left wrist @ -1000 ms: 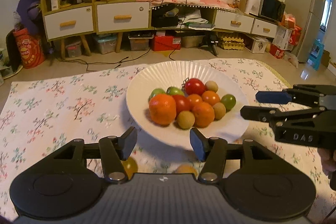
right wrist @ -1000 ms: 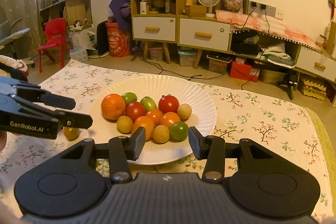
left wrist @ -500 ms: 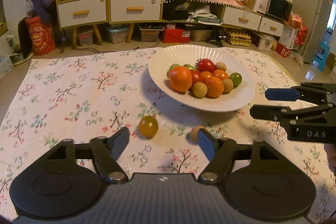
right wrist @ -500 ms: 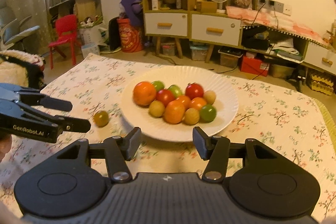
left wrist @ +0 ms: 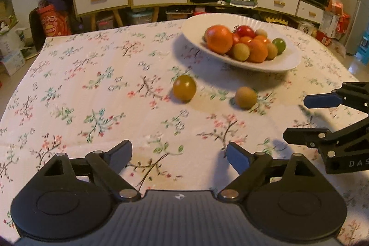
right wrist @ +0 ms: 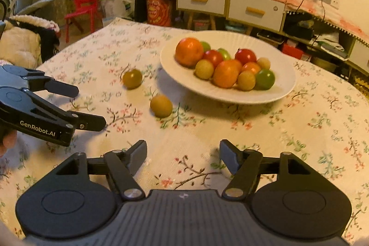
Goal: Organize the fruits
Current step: 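Withdraw both open grippers from the plate toward the remaining fruits, then grasp the brown tomato with the left gripper while the right grasps the brown kiwi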
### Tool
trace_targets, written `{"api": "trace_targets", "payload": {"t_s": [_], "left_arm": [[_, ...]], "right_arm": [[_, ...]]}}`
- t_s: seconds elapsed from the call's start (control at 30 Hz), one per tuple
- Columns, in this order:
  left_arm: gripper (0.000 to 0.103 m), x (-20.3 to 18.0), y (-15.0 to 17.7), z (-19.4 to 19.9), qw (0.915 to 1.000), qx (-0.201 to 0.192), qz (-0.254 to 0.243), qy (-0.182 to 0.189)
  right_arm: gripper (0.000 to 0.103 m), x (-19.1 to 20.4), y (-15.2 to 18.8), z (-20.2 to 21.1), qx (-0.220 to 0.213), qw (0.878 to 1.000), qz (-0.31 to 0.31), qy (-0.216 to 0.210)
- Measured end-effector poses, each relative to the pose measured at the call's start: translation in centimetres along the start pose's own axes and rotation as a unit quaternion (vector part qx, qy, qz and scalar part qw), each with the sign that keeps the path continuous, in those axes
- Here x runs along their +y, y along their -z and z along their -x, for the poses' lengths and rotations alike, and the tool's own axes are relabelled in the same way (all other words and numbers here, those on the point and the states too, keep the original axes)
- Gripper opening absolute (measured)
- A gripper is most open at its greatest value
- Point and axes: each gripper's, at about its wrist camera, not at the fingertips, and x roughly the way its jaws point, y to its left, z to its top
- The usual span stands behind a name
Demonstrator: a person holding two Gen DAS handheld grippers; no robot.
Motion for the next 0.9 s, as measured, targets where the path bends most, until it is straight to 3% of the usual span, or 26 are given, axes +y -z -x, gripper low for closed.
{"api": "trace_targets", "payload": {"t_s": [0.2, 0.57, 0.83, 0.9], "left_arm": [[0.1, 0.3, 1.0, 0.0, 0.9998, -0.014, 0.004, -0.01], [0.1, 0.4, 1.8, 0.1, 0.9987, -0.048, 0.01, -0.013], [0.1, 0.9, 0.9, -0.9, 0.9979, -0.061, 0.016, -0.019], [0.1, 1.0, 0.6, -1.0, 0.9978, -0.062, 0.017, -0.02]], "right_arm": [[0.079, 0.3, 0.6, -0.7, 0.002, 1.0, 0.001, 0.002], [0.103, 0.5, 0.7, -1.8, -0.012, 1.0, 0.002, 0.008], [0.103, 0.7, 0.0, -2.4, -0.021, 1.0, 0.003, 0.007], [0.098, 0.7, -0.2, -2.6, -0.023, 1.0, 0.003, 0.005]]}}
